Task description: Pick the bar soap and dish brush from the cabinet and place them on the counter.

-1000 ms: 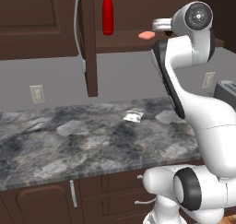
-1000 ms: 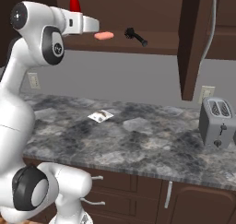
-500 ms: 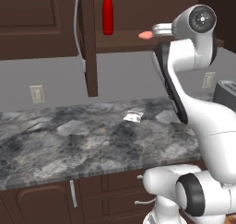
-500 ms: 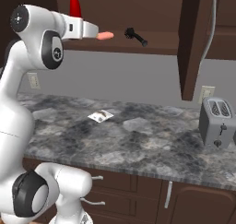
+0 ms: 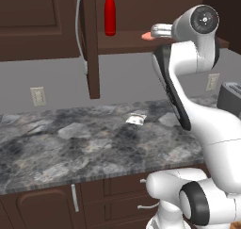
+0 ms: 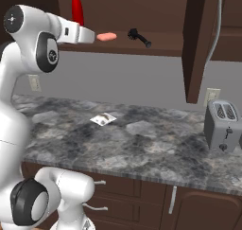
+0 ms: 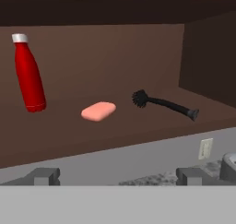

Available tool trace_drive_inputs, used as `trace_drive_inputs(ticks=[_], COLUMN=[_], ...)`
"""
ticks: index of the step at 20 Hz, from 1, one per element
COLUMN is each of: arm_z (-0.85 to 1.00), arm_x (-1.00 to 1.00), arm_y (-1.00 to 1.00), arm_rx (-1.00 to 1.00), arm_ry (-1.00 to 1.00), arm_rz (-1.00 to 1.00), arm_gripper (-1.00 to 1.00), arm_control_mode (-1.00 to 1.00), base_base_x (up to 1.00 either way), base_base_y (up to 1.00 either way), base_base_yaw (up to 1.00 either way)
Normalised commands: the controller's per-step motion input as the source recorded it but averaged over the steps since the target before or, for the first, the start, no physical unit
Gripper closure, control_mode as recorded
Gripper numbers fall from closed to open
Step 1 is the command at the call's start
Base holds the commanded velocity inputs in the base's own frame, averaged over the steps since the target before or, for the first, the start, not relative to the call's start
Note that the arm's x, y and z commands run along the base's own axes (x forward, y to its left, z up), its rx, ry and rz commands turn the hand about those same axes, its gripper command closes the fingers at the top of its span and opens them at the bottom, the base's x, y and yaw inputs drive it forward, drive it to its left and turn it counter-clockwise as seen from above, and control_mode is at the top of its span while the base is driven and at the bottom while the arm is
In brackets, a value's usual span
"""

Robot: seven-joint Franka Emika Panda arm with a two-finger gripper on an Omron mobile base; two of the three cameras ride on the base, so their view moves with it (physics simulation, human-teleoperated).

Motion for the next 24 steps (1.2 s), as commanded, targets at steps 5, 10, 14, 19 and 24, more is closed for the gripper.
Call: trace_drive_inputs(ticks=[5,10,14,19,24], arm_z=[0.09,0.06,-0.02,-0.12,-0.14], arm_x=[-0.03,0.1,0.11,0.17,0.16], arm_y=[0.13,0.0,0.0,0.0,0.0], arm_rx=[0.08,0.04,0.0,0.0,0.0], arm_ry=[0.13,0.09,0.08,0.01,-0.06], arm_rz=[0.0,0.0,0.04,0.05,0.03], arm_gripper=[-1.0,-1.0,-1.0,-1.0,-1.0], arm_control_mode=[-1.0,-1.0,-1.0,-1.0,-1.0], base_base_x=[0.0,0.0,0.0,0.0,0.0], base_base_y=[0.0,0.0,0.0,0.0,0.0], base_base_yaw=[0.0,0.0,0.0,0.0,0.0])
